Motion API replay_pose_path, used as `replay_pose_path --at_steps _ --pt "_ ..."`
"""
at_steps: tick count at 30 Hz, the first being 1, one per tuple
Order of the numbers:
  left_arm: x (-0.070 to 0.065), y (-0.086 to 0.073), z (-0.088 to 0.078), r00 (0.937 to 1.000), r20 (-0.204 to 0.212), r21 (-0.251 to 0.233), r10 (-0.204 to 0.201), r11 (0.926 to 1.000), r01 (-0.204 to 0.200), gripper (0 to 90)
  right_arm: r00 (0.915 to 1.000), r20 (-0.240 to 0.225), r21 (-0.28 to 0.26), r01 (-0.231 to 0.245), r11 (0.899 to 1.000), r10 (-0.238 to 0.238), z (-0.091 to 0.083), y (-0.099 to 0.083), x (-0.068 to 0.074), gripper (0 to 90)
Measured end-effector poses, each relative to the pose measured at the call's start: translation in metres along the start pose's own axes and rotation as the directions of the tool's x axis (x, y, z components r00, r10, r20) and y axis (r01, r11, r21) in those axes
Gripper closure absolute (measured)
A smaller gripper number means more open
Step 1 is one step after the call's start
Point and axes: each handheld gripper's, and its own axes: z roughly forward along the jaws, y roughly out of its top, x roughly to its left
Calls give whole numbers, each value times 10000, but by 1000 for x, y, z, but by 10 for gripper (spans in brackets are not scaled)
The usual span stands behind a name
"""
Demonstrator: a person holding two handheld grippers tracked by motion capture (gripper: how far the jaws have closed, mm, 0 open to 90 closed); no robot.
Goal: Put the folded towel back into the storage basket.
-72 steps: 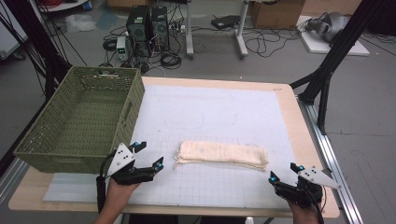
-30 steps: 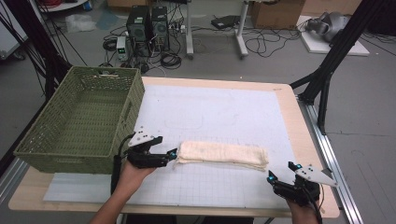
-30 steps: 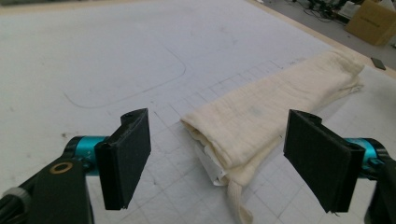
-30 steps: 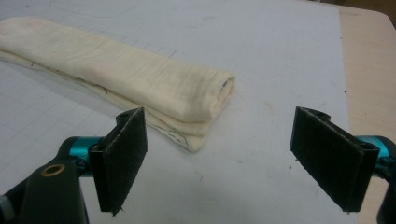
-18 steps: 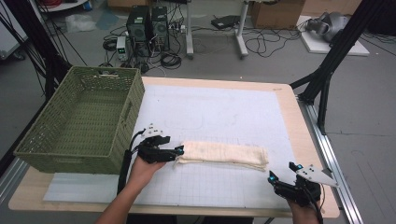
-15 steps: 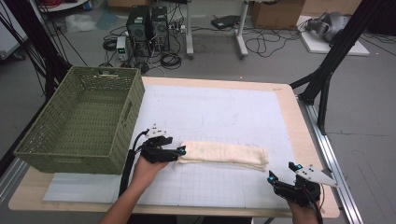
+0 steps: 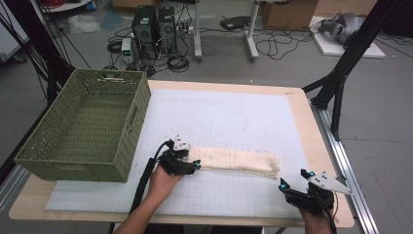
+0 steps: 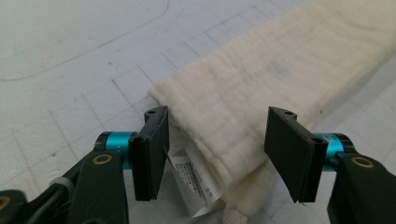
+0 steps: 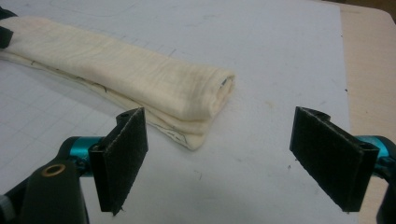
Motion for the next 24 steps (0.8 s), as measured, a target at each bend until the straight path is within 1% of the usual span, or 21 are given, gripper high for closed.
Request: replay_pose_path --at_steps 1,3,5,6,7,8,10,13,14,15,17,19,20,21,22,23,24 --pt "-1 0 0 9999 7 68 122 9999 -122 444 10000 0 5 14 10000 -14 0 0 0 176" --pt "-3 0 0 9998 47 81 185 9998 -186 488 10000 7 30 -3 10000 3 0 0 1 177" --pt "-4 1 0 9998 52 101 207 9997 -207 537 10000 -11 53 36 10000 -36 0 0 1 180" --pt "-5 0 0 9996 158 96 217 9997 -218 567 10000 -8 48 68 10000 -68 0 0 0 180" --pt "-5 0 0 9996 158 96 217 9997 -218 607 10000 -10 46 53 10000 -53 0 0 0 180" --pt "-6 0 1 9988 459 78 181 9998 -184 674 10000 -9 37 39 10000 -39 0 0 0 180" --pt "-7 0 1 9975 645 49 301 9995 -305 763 10000 -22 38 32 10000 -32 0 0 1 180" --pt "-6 0 0 9971 709 37 290 9996 -293 808 10000 -46 32 77 10000 -77 1 0 2 180" --pt "-4 -1 -2 9970 737 -135 256 9996 -246 815 10000 -28 38 53 10000 -52 0 0 2 180" --pt "-4 -1 -2 9970 737 -135 256 9996 -246 818 10000 -18 19 66 10000 -66 0 0 2 180" --pt "-4 -3 -6 9963 834 -519 197 9985 -154 819 10000 -10 -31 88 10000 -88 -1 0 2 182" --pt "-4 -7 -9 9953 963 -880 56 9961 29 820 10000 29 -31 61 10000 -61 -2 -1 1 183" --pt "-4 -8 -11 9949 1009 -999 86 9950 16 820 10000 46 -65 30 10000 -29 -2 -1 1 183" --pt "-4 -11 -16 9934 1148 -1303 22 9914 128 820 10000 56 -73 -5 10000 5 -2 -1 0 183" --pt "-4 -11 -16 9934 1148 -1303 22 9914 128 820 10000 56 -73 -5 10000 5 -2 -1 0 183" --pt "-3 -12 -19 9922 1249 -1472 -39 9888 225 820 10000 34 -113 -28 9999 29 -2 -1 0 183" --pt "-2 -14 -24 9897 1419 -1753 -188 9835 438 820 10000 31 -114 -1 9999 1 -2 -1 1 183"
